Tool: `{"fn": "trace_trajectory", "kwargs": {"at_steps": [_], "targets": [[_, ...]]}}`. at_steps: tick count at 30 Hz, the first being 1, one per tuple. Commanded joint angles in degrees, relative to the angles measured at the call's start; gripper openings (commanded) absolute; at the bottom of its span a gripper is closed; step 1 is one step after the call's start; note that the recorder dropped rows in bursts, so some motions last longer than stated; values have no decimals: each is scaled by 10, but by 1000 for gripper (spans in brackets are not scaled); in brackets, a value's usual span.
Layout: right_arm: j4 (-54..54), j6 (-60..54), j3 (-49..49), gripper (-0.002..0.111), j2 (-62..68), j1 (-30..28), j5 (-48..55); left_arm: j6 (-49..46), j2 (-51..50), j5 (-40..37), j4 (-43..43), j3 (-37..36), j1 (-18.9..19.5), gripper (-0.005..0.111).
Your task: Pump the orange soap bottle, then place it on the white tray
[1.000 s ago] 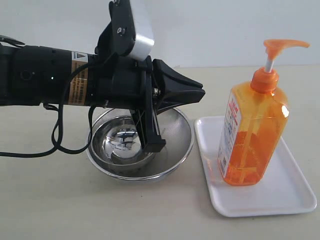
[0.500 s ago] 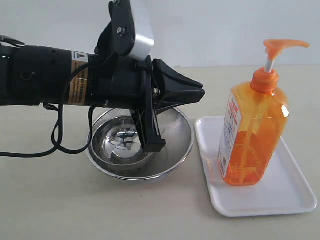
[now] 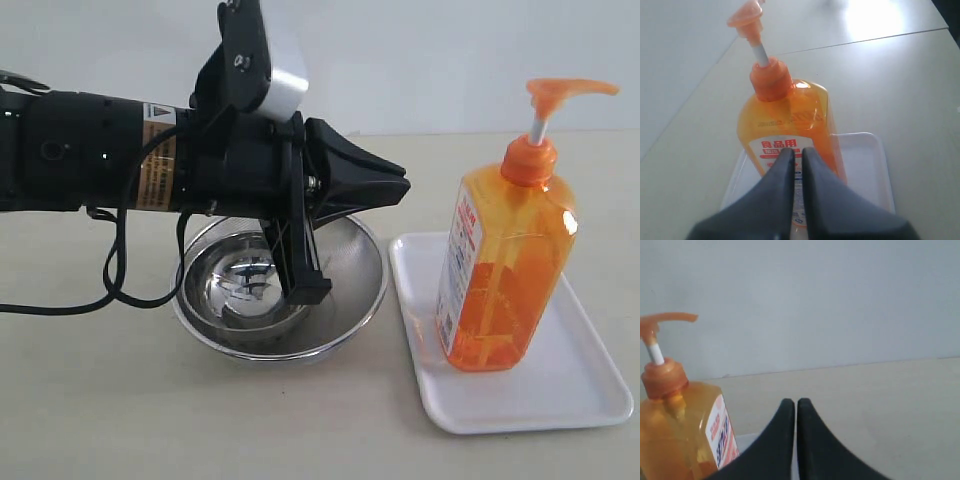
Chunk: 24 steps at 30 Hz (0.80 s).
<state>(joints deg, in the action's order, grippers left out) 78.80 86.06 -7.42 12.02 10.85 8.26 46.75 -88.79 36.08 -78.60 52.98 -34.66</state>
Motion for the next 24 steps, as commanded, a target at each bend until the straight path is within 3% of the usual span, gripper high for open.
{"fn": "trace_trajectory", "kwargs": {"at_steps": [1, 6, 13, 16, 19, 24], "targets": [[-1, -5, 57, 0, -64, -6, -2, 4, 4, -1, 0, -3, 1, 5], [-7, 0, 74, 0, -94, -6, -20, 4, 4, -1, 0, -3, 1, 5], [-20, 103, 74, 0, -94, -6, -21, 4, 4, -1, 0, -3, 1, 5], [-25, 79, 74, 0, -94, -6, -36, 4, 4, -1, 0, -3, 1, 5], [-147, -104, 74, 0, -94, -6, -39, 4, 4, -1, 0, -3, 1, 5], [-568, -597, 74, 0, -94, -6, -29, 4, 4, -1, 0, -3, 1, 5]]}}
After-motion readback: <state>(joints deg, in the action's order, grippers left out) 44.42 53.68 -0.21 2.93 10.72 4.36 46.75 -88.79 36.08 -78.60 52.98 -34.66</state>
